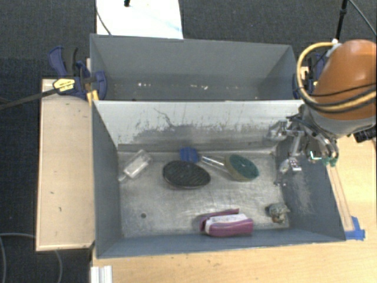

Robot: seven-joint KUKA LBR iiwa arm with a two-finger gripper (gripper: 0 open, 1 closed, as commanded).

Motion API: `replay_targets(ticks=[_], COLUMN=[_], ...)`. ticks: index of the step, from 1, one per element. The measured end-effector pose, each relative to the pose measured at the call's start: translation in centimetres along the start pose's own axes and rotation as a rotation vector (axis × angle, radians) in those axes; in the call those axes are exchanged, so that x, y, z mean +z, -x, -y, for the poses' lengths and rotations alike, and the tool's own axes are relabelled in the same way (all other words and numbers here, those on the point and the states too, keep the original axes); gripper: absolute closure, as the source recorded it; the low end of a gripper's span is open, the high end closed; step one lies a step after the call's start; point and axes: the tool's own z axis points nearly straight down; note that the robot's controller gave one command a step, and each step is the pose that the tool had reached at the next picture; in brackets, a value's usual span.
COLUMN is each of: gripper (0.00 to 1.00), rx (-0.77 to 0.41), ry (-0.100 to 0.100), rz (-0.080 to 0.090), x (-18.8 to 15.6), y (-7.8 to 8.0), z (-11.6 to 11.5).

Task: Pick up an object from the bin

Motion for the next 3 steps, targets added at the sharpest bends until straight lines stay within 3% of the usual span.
replay_targets(ticks=[1,2,3], gripper=[0.0,1.0,1.0], rx=[0.166,0.163,-0.032], ry=[0.002,0.001,0.0], rz=[0.011,0.018,0.013], x=[16.3,15.9,-0.7], y=[4.3,4.5,3.6], z=[-6.4,-6.2,-9.5])
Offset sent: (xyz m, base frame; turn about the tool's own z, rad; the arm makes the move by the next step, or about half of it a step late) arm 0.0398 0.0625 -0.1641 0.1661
